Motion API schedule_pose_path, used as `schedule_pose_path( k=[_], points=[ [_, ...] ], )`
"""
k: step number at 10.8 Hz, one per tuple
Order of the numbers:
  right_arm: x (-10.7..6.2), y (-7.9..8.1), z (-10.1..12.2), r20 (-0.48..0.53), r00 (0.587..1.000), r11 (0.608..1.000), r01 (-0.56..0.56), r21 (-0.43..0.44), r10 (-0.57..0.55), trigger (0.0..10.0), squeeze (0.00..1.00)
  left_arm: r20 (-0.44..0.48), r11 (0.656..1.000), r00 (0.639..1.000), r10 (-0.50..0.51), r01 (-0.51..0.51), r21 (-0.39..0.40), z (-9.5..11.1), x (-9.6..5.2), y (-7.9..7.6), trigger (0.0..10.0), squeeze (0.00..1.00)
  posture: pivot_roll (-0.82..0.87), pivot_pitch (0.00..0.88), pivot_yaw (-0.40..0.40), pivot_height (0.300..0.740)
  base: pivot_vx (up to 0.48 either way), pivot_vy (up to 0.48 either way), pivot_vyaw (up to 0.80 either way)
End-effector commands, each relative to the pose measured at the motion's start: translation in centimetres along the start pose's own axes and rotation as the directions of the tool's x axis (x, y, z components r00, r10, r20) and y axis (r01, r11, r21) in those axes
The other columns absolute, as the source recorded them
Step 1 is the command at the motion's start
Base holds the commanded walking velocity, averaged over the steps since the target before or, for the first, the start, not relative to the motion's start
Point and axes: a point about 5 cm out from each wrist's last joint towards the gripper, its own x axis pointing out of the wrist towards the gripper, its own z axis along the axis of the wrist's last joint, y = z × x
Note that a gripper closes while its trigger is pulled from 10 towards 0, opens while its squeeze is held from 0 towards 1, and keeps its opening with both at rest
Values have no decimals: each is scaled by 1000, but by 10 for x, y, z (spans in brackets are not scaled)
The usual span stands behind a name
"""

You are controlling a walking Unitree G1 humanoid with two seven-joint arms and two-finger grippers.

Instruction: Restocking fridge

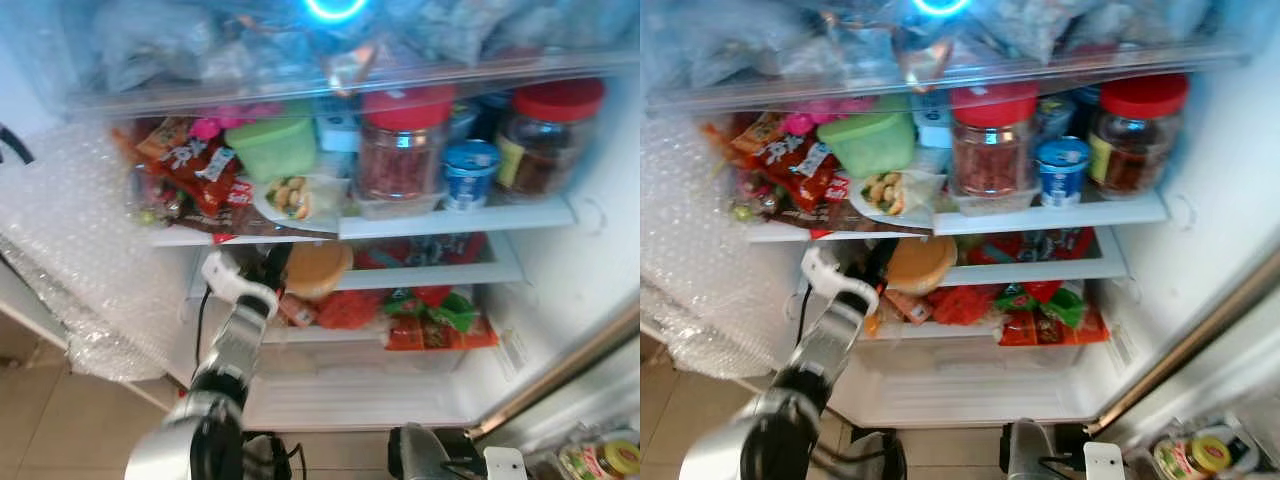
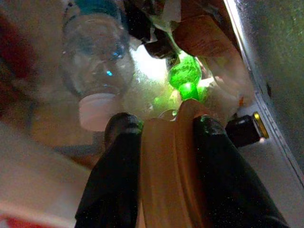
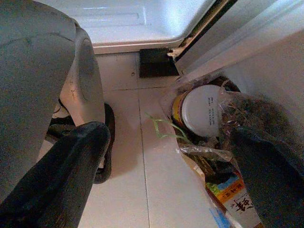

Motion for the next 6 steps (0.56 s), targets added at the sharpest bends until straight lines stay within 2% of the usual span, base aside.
schedule_pose_path(
  k=[1,6],
  points=[
    [-2,5,-8,-25,1000,1000,-15,9,15,10000,0,35,999,999,36,-36,0,6,3,1,10000,0,-176,98,115,637,0,0,0],
    [-3,4,-14,-32,999,1000,-10,1,10,10000,0,55,990,989,137,-138,15,5,16,-13,10000,0,-208,112,107,637,0,0,0]
  ],
)
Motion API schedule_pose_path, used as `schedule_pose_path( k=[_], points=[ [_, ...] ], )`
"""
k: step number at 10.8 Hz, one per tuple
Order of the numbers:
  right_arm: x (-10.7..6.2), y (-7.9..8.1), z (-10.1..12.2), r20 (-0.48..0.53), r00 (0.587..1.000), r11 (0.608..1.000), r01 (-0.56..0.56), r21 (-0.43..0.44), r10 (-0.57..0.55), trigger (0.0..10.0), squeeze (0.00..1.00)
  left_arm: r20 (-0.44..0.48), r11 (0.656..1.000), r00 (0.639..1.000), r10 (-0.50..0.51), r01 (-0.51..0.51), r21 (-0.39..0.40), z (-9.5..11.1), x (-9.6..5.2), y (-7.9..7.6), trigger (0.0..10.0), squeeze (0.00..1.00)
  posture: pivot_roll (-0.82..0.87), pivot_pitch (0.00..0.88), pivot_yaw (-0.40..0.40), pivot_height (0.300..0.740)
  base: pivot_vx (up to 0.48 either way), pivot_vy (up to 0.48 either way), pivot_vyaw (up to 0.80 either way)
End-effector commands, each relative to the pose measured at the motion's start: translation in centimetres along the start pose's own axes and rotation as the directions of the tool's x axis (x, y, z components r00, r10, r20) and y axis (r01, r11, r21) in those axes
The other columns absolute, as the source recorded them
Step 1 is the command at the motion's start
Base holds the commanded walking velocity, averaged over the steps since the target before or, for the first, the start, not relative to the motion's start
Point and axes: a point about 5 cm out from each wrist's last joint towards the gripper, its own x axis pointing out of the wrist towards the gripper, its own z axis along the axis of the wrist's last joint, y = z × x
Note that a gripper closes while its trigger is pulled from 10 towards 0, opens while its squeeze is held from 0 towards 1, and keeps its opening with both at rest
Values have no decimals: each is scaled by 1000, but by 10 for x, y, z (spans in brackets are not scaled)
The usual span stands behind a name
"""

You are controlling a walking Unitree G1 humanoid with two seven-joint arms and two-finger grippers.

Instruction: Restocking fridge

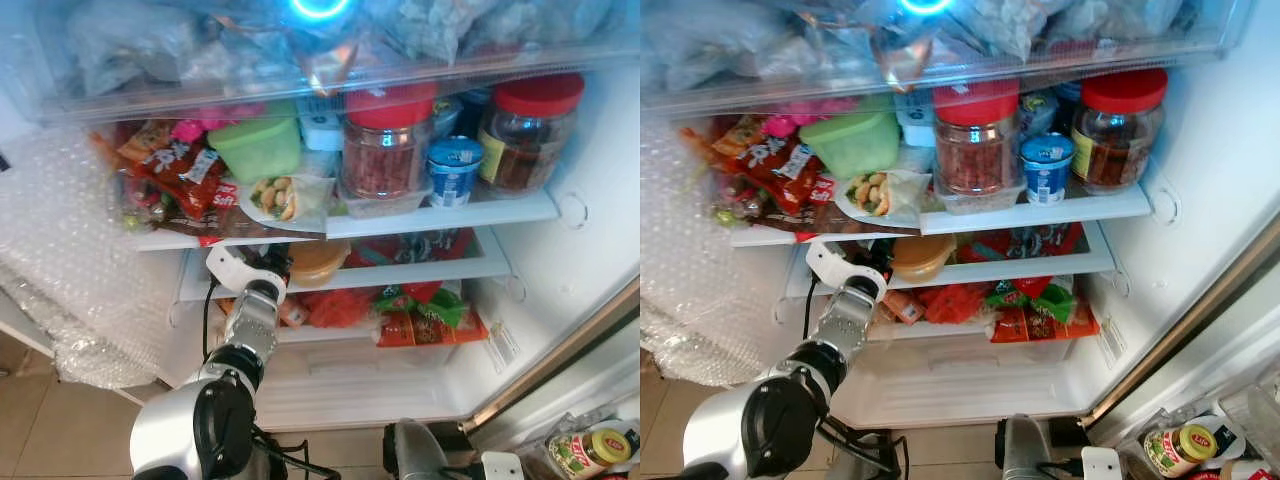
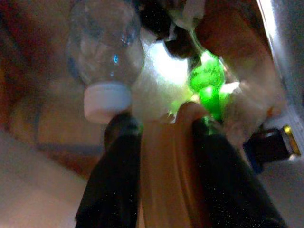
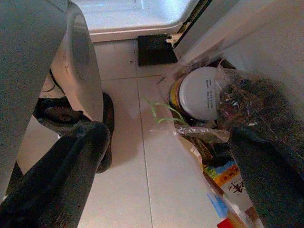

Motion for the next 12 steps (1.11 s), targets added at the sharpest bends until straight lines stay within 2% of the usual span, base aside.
schedule_pose_path(
  k=[1,3,4,6,9,11,12],
  points=[
    [-2,3,-7,-18,1000,1000,-8,1,8,10000,0,34,1000,999,9,-10,24,10,4,-3,10000,0,-210,114,108,637,0,0,0],
    [-2,3,-8,-19,1000,1000,-8,-2,8,10000,0,68,998,996,49,-51,27,16,4,-1,10000,0,-206,121,104,637,0,0,0],
    [-2,3,-7,-17,1000,1000,-9,-2,9,10000,0,97,997,993,73,-74,6,21,5,1,10000,1000,-201,126,102,637,0,0,0],
    [-1,3,-5,-13,1000,1000,-11,-2,11,10000,0,113,998,992,64,-64,-5,25,5,2,10000,1000,-195,128,107,637,0,0,0],
    [-1,4,-3,-11,1000,1000,-15,-3,15,10000,0,120,1000,993,-8,8,6,28,4,0,10000,1000,-176,119,108,637,0,0,0],
    [0,5,-2,-5,1000,1000,-15,4,15,10000,0,101,993,988,-112,109,33,23,4,-8,10000,1000,-177,112,115,637,0,0,0],
    [0,5,-1,-6,1000,1000,-14,5,14,10000,0,97,991,986,-133,129,47,22,3,-8,10000,1000,-176,110,117,637,0,0,0]
  ],
)
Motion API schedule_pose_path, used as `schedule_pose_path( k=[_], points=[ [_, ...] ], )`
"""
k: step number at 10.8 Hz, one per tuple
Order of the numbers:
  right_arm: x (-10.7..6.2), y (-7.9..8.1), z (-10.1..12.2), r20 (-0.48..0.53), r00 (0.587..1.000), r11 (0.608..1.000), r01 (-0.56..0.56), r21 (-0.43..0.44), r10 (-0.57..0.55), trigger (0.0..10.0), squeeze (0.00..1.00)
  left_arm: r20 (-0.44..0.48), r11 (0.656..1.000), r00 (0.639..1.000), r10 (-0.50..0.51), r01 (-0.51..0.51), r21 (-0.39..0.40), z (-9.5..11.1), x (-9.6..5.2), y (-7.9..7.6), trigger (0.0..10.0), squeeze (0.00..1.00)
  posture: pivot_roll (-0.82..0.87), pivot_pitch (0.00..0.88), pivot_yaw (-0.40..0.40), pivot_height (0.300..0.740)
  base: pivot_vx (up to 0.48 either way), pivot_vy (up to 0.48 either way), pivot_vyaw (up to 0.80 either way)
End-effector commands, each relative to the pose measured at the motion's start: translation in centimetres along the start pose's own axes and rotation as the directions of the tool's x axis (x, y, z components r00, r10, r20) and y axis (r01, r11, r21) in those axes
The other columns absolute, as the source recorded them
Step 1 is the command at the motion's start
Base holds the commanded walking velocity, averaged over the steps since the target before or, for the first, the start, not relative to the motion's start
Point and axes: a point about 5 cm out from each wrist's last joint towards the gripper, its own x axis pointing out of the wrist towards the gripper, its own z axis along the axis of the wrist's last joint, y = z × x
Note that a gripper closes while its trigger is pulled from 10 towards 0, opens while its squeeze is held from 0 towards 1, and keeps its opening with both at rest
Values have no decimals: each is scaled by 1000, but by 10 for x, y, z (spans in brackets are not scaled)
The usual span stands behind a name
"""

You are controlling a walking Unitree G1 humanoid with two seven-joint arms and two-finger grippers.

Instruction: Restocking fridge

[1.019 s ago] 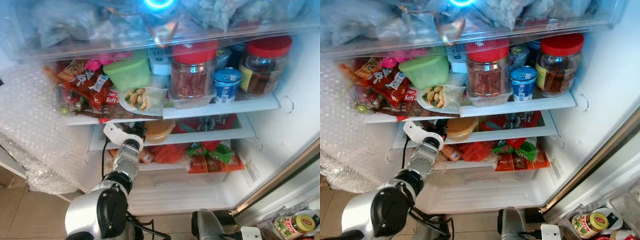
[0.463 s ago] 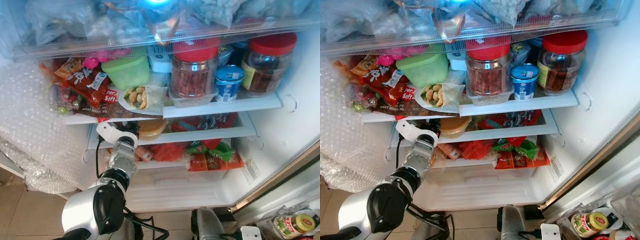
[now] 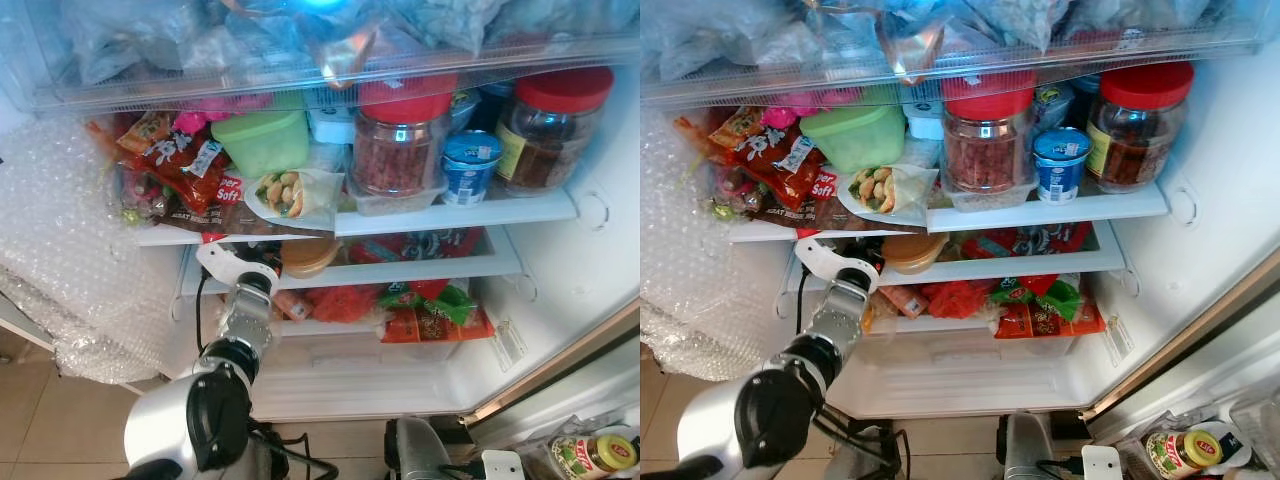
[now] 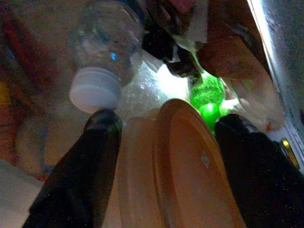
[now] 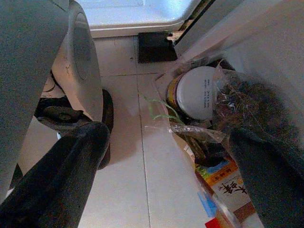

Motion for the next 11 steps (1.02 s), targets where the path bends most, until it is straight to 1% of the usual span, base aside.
schedule_pose_path(
  k=[1,3,4,7,8,10,11],
  points=[
    [-1,6,-5,-16,1000,1000,-15,8,15,10000,0,30,996,997,-66,65,55,9,1,-3,10000,0,-175,103,121,637,0,0,0],
    [-1,7,-5,-16,1000,1000,-15,11,16,10000,0,36,993,996,-81,77,84,10,-6,6,10000,0,-175,86,129,637,0,0,0],
    [-1,7,-5,-16,1000,1000,-17,11,17,10000,0,36,987,993,-110,104,125,9,-10,6,10000,0,-176,84,131,637,0,0,0],
    [-1,7,-5,-17,1000,1000,-16,11,17,10000,0,60,986,992,-113,105,131,13,-21,13,10000,0,-173,79,135,637,0,0,0],
    [-1,7,-5,-16,1000,1000,-18,9,18,10000,0,54,984,992,-116,107,142,12,-25,15,10000,0,-171,81,137,637,0,0,0],
    [-1,8,-4,-14,1000,1000,-19,10,19,10000,0,22,984,994,-104,100,148,6,-40,24,10000,0,-172,92,136,637,0,0,0],
    [-1,7,-4,-14,1000,1000,-18,11,18,10000,0,8,983,994,-105,103,152,5,-45,26,10000,0,-172,96,135,637,0,0,0]
  ],
)
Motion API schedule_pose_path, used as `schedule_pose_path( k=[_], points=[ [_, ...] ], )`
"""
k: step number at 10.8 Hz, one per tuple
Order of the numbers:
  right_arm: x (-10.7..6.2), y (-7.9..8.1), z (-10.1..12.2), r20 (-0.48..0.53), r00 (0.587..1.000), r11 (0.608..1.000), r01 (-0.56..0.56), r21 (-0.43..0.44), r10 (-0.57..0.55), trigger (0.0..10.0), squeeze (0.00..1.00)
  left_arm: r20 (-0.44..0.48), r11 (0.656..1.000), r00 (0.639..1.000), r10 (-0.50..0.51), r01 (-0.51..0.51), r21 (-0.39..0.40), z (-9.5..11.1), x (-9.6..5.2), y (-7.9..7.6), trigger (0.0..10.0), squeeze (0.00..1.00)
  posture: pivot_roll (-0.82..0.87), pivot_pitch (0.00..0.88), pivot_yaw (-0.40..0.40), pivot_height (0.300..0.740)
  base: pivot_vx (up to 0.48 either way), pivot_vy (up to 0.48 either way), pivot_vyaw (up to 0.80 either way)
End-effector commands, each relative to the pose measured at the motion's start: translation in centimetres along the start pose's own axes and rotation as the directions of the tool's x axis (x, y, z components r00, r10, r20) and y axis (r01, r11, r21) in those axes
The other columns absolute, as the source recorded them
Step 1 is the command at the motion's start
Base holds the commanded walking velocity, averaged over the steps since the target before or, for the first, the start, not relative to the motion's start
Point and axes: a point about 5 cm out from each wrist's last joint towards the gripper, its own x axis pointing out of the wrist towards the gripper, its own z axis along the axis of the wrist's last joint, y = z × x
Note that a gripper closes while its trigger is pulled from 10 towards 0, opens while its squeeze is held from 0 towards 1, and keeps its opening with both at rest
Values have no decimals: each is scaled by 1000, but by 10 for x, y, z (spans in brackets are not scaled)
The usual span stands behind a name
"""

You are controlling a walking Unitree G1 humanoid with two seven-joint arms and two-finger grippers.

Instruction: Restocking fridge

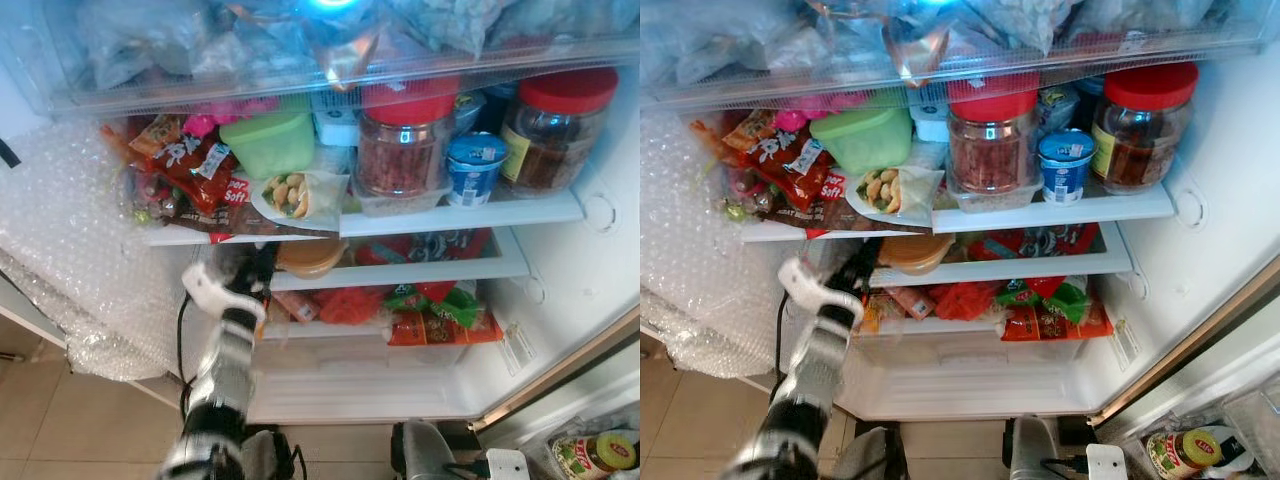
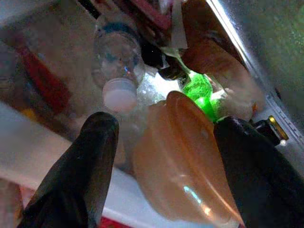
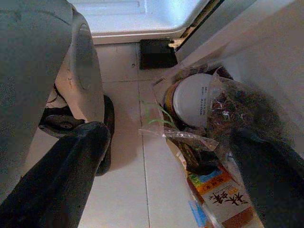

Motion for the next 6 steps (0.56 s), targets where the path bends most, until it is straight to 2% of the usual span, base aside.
schedule_pose_path(
  k=[1,2,3,4,6],
  points=[
    [-1,8,-5,-18,1000,1000,-23,9,23,10000,0,-25,998,1000,-13,14,57,2,-5,2,10000,0,-169,99,135,637,0,0,0],
    [-1,8,-5,-17,1000,1000,-21,10,21,10000,0,-58,986,996,-62,70,151,3,-11,1,10000,0,-165,102,134,637,0,0,0],
    [-1,8,-4,-16,1000,1000,-22,11,22,10000,0,-102,955,989,-110,133,264,4,-18,1,10000,0,-164,103,136,637,0,0,0],
    [-1,8,-4,-14,1000,1000,-22,12,22,10000,0,-141,922,981,-136,177,344,6,-26,4,10000,0,-161,103,138,637,0,0,0],
    [-1,8,-4,-15,1000,1000,-19,13,19,10000,0,-181,879,969,-168,231,417,11,-32,4,10000,0,-159,100,137,637,0,0,0]
  ],
)
